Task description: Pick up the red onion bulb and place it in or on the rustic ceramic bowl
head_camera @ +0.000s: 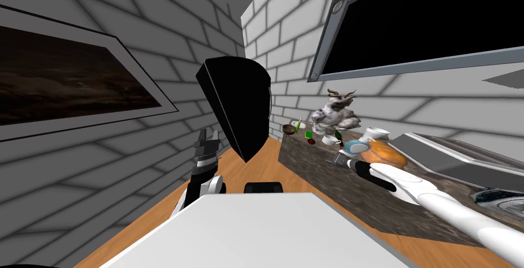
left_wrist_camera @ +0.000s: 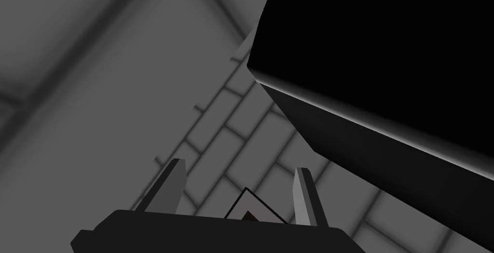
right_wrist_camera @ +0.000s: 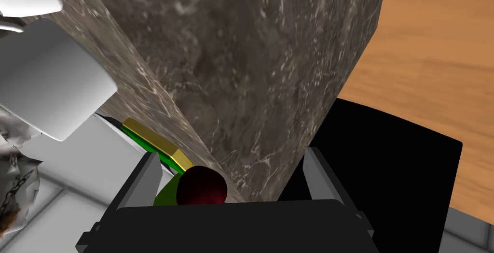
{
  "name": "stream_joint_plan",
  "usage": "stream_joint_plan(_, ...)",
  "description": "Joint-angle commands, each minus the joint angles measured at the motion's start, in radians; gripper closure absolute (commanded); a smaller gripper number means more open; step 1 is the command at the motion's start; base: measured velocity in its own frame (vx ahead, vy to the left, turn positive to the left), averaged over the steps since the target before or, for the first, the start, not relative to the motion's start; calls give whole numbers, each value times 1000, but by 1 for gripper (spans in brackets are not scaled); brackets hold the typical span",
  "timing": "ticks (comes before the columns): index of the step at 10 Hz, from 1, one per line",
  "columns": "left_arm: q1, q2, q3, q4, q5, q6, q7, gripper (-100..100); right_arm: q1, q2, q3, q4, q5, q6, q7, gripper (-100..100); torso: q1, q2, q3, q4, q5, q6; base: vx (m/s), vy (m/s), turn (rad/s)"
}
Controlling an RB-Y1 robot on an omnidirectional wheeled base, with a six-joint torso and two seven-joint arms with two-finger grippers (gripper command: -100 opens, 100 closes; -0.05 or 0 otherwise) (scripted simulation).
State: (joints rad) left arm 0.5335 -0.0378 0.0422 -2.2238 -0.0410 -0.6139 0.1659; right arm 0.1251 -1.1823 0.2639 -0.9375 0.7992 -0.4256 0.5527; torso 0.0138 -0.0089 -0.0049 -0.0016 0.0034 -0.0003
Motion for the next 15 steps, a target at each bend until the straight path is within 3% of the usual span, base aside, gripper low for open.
stream_joint_plan(1, 0, 0, 0, 0, 0, 0, 0, 0, -18, -3, -1, 45, 13, -10, 25, -100, 0, 0, 0, 0, 0, 0, 97, 163, 31)
stream_joint_plan(2, 0, 0, 0, 0, 0, 0, 0, 0, -38, -27, 10, 78, 32, -13, 35, -100, -3, 2, 1, 0, -1, 1, 102, 151, 66)
stream_joint_plan(4, 0, 0, 0, 0, 0, 0, 0, 0, -38, -27, 10, 78, 32, -13, 35, -100, -6, 4, 2, 1, -1, 1, 61, 83, 4)
stream_joint_plan(8, 0, 0, 0, 0, 0, 0, 0, 0, -90, -78, 48, 165, 87, -24, 62, -100, -4, 1, 0, 0, -1, 0, 123, 132, 79)
stream_joint_plan(10, 0, 0, 0, 0, 0, 0, 0, 0, -89, -80, 51, 162, 88, -21, 57, -100, -6, -1, -1, -1, -2, 0, 122, 72, 38)
stream_joint_plan(11, 0, 0, 0, 0, 0, 0, 0, 0, -90, -80, 52, 164, 89, -23, 60, 0, -10, 4, 2, 0, -2, 1, 14, 9, 0)
stream_joint_plan(12, 0, 0, 0, 0, 0, 0, 0, 0, -96, -50, 59, 181, 91, 6, 60, -100, -13, 8, 4, 1, -3, 1, -1, -47, 167)
stream_joint_plan(13, 0, 0, 0, 0, 0, 0, 0, 0, -88, -64, 55, 168, 89, -7, 59, -100, -17, 9, 5, 2, -4, 0, -2, -34, 54)
stream_joint_plan(14, 0, 0, 0, 0, 0, 0, 0, 0, -89, -62, 55, 168, 89, -2, 58, 100, -17, 10, 6, 2, -4, 2, 2, -5, -7)
stream_joint_plan(15, 0, 0, 0, 0, 0, 0, 0, 0, -89, -63, 55, 168, 89, -2, 58, 100, -15, 11, 6, 2, -4, 2, 5, -8, 5)
